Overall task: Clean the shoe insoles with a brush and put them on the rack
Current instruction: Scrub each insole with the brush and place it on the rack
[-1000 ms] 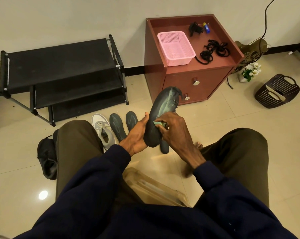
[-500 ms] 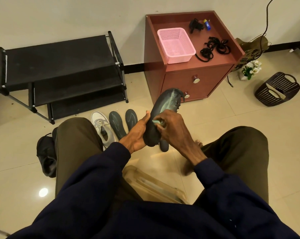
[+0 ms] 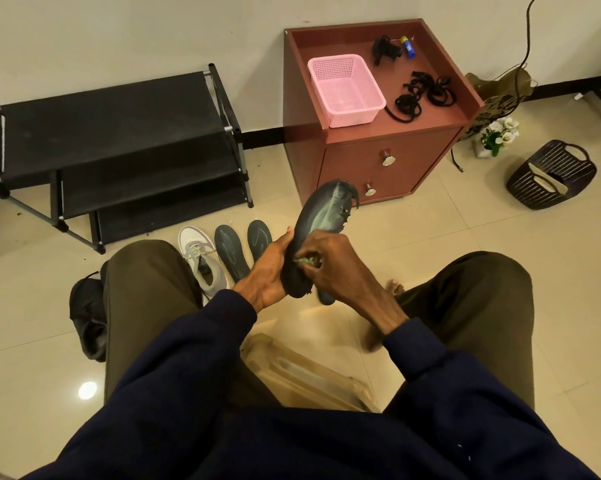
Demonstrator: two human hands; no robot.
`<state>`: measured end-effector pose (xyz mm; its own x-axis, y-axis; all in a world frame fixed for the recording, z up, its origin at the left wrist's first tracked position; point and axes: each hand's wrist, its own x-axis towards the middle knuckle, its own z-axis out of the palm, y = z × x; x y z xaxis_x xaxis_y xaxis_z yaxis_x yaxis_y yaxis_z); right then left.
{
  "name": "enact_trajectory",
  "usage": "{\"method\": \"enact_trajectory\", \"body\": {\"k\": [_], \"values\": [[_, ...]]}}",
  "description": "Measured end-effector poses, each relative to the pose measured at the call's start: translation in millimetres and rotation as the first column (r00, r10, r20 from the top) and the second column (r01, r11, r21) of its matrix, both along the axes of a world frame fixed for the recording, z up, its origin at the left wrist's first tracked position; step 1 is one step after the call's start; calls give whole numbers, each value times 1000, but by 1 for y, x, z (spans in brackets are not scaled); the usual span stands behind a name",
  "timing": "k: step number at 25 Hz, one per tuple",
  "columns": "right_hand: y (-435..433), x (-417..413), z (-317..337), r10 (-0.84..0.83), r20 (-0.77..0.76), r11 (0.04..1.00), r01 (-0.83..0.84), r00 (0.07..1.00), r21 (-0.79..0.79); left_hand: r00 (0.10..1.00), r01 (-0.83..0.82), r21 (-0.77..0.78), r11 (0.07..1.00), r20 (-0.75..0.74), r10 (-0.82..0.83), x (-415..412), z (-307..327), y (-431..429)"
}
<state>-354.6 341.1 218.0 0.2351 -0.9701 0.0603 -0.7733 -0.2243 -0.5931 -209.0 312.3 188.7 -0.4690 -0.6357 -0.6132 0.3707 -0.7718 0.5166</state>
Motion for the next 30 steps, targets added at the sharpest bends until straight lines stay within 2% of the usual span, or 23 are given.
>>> {"method": "enact_trajectory", "body": {"k": [2,3,6,8,11,13,14,17,18,20,22,24,25,28,29,30], "values": [[4,2,3,95,32,992,-97,995,81,1000,-6,3,1000,0,6,1,-1,0],[1,-1,2,75,10,995,-76,997,62,1000,-8,2,1000,4,8,1,-1,0],[-12,-18,-4,-174,-108,980,162,979,-115,999,28,0,1000,-14,-28,-2,-1,-1],[-13,-18,-7,-220,-90,967,206,971,-149,1000,22,16,1000,-10,-22,-4,2,1],[1,1,-2,44,31,999,-44,999,18,1000,3,24,1000,19,-4,-1,-1,-1],[5,2,4,142,75,981,-150,987,120,1000,8,26,1000,21,-9,0,-3,-1],[2,-1,4,116,43,988,-120,992,99,1000,7,20,1000,18,-7,0,-3,-1],[-10,-15,-3,-165,-147,984,152,975,-95,1000,-4,32,999,-15,4,-3,2,0],[-11,-14,-4,-207,-149,974,190,967,-120,1000,-2,38,999,-24,3,-3,3,1],[-6,-3,-5,-108,-64,990,102,992,-94,1000,-6,20,1000,6,6,-1,1,-1],[4,7,4,80,69,994,-84,994,63,1000,8,17,1000,28,-9,1,-4,-3],[5,4,9,140,115,973,-158,983,170,1000,18,27,999,14,-18,2,-4,-1],[2,0,9,106,70,983,-115,992,144,1000,19,17,1000,7,-19,2,-4,-1],[-7,-10,-3,-195,-140,978,183,971,-96,999,19,25,1000,-38,-18,0,-3,-2],[-6,-8,-4,-234,-131,967,216,963,-136,999,13,36,999,-45,-12,0,-2,-1],[-4,-4,-5,-204,-86,971,190,975,-148,999,3,33,999,-36,-2,0,-3,-2]]}}
